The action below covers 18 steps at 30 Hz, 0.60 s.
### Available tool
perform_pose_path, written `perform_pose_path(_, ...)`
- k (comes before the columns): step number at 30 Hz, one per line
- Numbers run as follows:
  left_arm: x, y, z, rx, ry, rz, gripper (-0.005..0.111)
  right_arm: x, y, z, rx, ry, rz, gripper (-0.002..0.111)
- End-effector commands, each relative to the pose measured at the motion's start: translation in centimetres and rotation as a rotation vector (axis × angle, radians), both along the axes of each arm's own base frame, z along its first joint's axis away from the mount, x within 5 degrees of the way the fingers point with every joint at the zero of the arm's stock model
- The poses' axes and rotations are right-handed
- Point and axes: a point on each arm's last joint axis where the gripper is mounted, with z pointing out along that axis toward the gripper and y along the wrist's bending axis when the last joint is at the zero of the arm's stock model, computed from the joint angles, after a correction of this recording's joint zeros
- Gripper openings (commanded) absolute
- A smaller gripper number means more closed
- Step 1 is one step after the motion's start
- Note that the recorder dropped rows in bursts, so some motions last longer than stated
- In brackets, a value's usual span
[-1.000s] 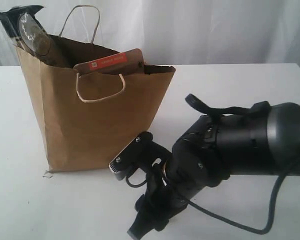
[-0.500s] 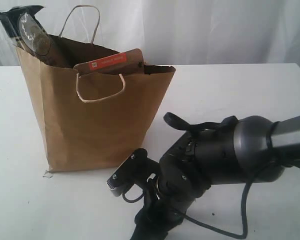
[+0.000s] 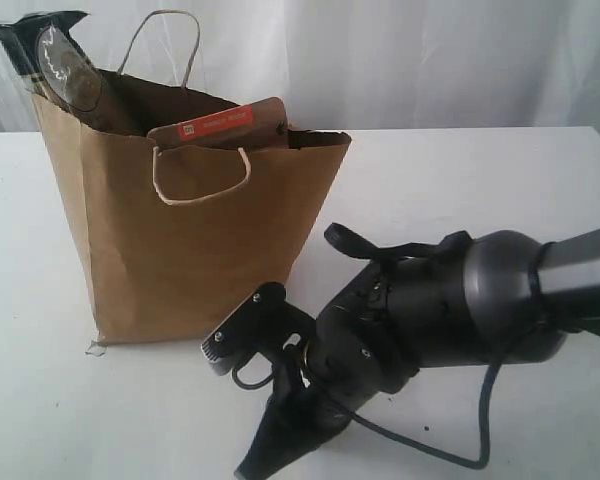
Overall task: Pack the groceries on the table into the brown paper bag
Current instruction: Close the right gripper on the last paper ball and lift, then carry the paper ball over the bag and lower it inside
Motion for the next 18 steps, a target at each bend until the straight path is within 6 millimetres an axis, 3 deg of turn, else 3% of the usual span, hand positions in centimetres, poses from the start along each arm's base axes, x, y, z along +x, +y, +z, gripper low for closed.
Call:
perform_pose_path(1, 0.0, 0.0, -0.1, -0.01, 0.004, 0.005, 0.0, -0.1, -0.1, 2.3, 0.074, -0.055, -0.008, 0.0)
perform_pose_path(6, 0.0, 0.0, -0.1, -0.01, 0.004, 0.005, 0.0, -0.5, -0.6, 6.9, 0.204, -0.161, -0.006, 0.0)
perform_pose_path(13, 0.0, 0.0, -0.1, -0.01, 0.004, 0.005, 0.0, -2.0, -2.5, 15.8, 0.46, -0.381, 0.003, 0.0)
perform_pose_path(18, 0.0, 0.0, -0.1, -0.01, 0.004, 0.005, 0.0, -1.6, -3.4, 21.2, 0.545, -0.545, 0.018, 0.0)
